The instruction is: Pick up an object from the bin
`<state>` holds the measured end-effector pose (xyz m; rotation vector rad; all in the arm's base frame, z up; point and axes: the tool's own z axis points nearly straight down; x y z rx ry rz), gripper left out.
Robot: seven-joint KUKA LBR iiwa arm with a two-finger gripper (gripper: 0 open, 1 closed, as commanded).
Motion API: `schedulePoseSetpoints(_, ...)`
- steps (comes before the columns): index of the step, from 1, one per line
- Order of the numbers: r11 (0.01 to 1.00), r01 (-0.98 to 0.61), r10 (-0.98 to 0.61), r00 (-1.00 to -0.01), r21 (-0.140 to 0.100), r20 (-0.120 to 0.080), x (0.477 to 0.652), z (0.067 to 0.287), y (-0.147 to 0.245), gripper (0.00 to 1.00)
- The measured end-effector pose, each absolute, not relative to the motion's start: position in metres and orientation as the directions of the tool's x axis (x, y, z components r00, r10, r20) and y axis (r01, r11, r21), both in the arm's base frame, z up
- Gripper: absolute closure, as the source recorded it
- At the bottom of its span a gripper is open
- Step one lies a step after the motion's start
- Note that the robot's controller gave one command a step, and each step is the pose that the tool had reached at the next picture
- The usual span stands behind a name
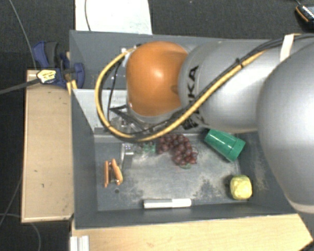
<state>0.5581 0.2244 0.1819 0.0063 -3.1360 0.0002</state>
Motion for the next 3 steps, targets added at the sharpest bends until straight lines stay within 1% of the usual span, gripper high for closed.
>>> schedulePoseSetpoints(1, 1.000, 0.003, 0.003, -1.000, 0.002, -0.002, 0.560, 0.187, 0.223, 0.00)
schedulePoseSetpoints(2, 0.859, -0.511, -0.511, -0.859, 0.003, 0.002, 0.532, 0.072, 0.248, 0.00)
schedulePoseSetpoints(3, 0.930, -0.369, -0.369, -0.930, 0.002, -0.006, 0.535, 0.129, 0.240, 0.00)
